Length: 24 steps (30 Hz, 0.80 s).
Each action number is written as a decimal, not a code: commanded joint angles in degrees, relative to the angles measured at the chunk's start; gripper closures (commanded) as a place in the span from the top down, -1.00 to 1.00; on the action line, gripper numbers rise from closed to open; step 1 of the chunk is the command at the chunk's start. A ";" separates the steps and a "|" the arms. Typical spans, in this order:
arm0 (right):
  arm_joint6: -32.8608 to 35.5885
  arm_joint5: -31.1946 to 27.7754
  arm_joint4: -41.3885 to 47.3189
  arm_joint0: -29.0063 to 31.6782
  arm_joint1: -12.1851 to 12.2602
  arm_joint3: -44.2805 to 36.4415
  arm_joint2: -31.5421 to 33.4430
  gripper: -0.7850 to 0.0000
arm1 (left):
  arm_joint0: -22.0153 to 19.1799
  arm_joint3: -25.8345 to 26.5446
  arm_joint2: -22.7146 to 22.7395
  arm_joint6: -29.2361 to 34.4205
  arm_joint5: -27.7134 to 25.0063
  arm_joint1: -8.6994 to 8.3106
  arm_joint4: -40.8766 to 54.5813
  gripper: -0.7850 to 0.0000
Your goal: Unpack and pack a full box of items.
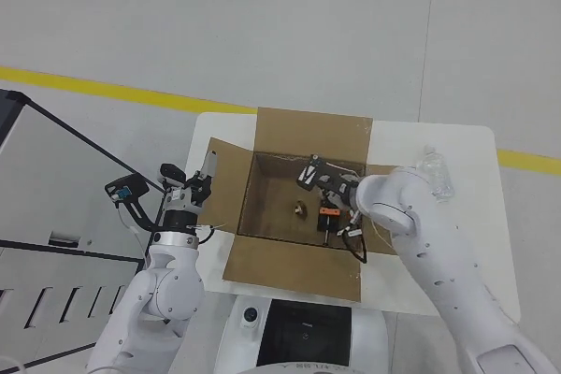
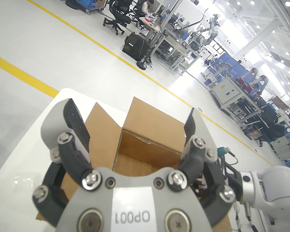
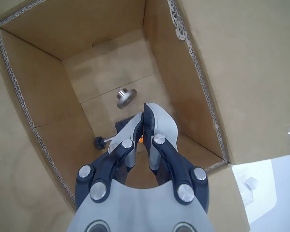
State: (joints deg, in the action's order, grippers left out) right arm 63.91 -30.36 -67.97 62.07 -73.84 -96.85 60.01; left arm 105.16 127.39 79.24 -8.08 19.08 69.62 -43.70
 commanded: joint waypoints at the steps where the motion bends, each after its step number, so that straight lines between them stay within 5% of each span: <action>1: -0.30 0.04 0.26 0.38 0.11 0.68 -0.04 -1.00 | 0.01 0.00 0.00 0.00 -0.01 0.00 0.00 1.00; 7: -2.55 -0.92 3.95 -4.56 -0.91 11.92 -4.03 -1.00 | 0.01 0.00 0.00 0.00 -0.01 0.00 0.00 1.00; 17: -10.56 -4.10 11.20 -14.99 -6.15 33.38 -17.84 -1.00 | 0.01 0.00 0.00 0.00 -0.01 0.00 0.00 1.00; 19: -11.54 -3.23 11.29 -16.80 -7.31 36.31 -19.99 -0.53 | 0.01 0.00 0.00 0.00 -0.01 0.00 0.00 1.00; 24: -12.92 -1.54 11.90 -20.04 -9.92 41.83 -24.14 -0.23 | 0.01 0.00 0.00 0.00 -0.01 0.00 0.00 1.00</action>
State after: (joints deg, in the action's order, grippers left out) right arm 51.19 -32.14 -56.17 42.54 -83.28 -55.97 36.62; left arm 105.16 127.39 79.24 -8.08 19.08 69.62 -43.70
